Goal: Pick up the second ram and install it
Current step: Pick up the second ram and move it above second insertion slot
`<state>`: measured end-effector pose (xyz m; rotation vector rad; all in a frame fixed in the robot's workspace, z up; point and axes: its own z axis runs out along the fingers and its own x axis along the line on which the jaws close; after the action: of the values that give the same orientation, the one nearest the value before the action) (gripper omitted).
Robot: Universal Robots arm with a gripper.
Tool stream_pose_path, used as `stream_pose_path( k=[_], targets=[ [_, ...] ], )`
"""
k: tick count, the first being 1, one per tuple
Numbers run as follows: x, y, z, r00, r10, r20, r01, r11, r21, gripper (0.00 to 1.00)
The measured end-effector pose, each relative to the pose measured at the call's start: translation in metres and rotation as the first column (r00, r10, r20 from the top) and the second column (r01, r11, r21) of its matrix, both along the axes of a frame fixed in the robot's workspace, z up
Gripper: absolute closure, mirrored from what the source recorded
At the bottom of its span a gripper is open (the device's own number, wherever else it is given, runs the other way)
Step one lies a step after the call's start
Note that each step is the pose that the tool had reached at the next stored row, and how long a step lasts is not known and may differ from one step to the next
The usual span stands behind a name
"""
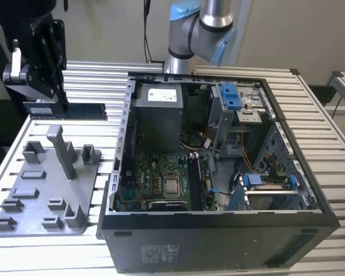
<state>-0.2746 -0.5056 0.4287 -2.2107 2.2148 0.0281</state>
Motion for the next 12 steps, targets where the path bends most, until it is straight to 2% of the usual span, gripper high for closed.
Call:
stream_pose_path(
  k=[12],
  targets=[
    [0.0349,0.0001,0.0001,1.0,0.0,-0.0001,0.0,1.0,-0.0001,0.86]
  ],
)
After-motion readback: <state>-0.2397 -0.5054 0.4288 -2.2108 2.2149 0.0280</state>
